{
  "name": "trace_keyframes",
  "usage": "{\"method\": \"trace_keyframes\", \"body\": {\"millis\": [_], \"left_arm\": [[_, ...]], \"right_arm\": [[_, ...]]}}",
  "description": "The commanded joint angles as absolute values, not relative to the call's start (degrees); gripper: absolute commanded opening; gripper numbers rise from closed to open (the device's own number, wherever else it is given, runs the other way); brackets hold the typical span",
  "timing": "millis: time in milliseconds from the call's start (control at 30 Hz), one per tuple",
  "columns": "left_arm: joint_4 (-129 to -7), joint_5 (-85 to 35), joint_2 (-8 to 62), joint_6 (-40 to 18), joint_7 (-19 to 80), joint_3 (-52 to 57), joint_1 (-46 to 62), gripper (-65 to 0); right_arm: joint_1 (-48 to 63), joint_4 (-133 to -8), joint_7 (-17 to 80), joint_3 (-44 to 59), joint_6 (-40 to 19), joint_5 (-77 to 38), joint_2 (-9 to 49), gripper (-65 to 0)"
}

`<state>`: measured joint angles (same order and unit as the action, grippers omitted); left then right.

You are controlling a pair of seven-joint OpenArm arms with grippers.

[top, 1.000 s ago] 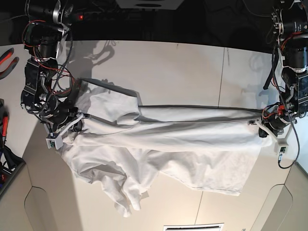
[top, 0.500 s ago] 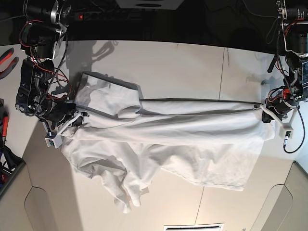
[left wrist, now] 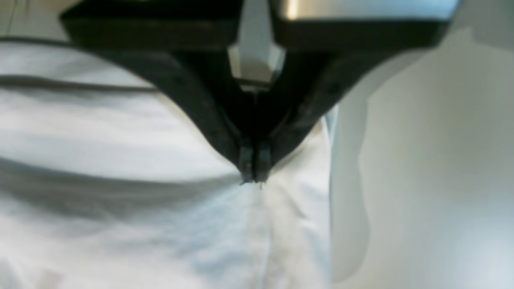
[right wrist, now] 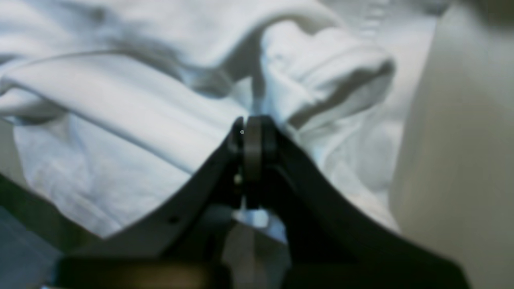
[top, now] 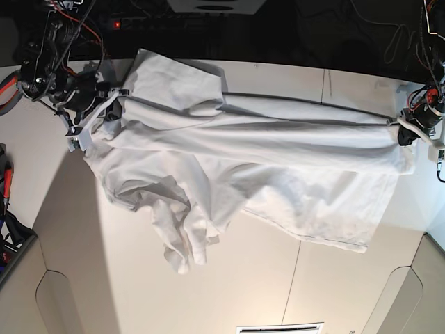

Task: Layout the t-shirt on the table in an organized manner, then fold the t-shirt properly
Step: 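Lift the held edge with both grippers and fold it over the shirt, then release the edge with the right gripper and grasp the loose sleeve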

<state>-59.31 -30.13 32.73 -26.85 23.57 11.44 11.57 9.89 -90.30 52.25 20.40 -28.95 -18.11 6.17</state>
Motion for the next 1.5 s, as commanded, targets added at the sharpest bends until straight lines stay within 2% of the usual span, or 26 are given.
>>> {"method": "trace_keyframes", "body": {"millis": [0,200,367,733,900,933,967,1033,1100,1267,1400,1467], "left_arm": [[-57.1,-22.7,32.3,-23.8,38.2,10.6,15.7,-65.0],[-58.0,-25.1,32.1,-23.9,39.5,10.7,19.3,-65.0],[-61.9,-30.0,32.1,-27.9,42.0,11.4,22.2,-65.0],[-69.1,-32.5,32.1,-27.9,42.2,11.7,23.6,-65.0],[-75.2,-32.3,32.1,-27.9,42.2,12.5,22.9,-65.0],[-76.8,-32.3,32.1,-27.9,42.2,12.8,22.8,-65.0],[-78.4,-32.1,32.1,-27.9,42.2,13.2,22.9,-64.5],[-81.3,-31.7,32.1,-27.9,42.2,14.1,22.8,-51.4],[-83.5,-31.0,32.1,-27.9,42.2,15.2,22.6,-42.0],[-84.7,-30.2,32.1,-27.9,42.2,16.3,19.7,-40.5],[-84.7,-30.2,32.1,-27.9,42.2,16.3,17.8,-40.5],[-84.7,-30.2,32.1,-27.9,42.2,16.3,17.1,-40.5]], "right_arm": [[10.7,-92.0,53.0,20.7,-28.8,-17.0,7.0,-65.0],[12.1,-93.8,52.7,21.1,-28.7,-16.9,7.0,-65.0],[11.9,-93.8,52.5,21.7,-28.7,-16.8,7.0,-65.0],[11.5,-94.0,52.6,21.7,-28.3,-17.0,7.0,-65.0],[10.8,-98.3,52.8,21.8,-28.0,-18.3,7.0,-65.0],[10.8,-99.9,52.8,21.8,-28.0,-19.1,6.9,-61.8],[10.8,-101.5,52.8,21.8,-28.0,-19.9,7.0,-55.9],[10.8,-104.7,52.7,21.7,-28.1,-21.0,7.0,-47.2],[10.6,-107.7,52.5,21.7,-28.1,-21.5,6.9,-45.4],[5.9,-109.8,51.6,21.7,-28.1,-21.2,6.9,-45.3],[0.6,-108.2,48.6,21.5,-28.9,-16.2,6.9,-35.4],[-2.1,-105.7,46.4,20.8,-28.9,-13.8,7.0,-32.6]]}}
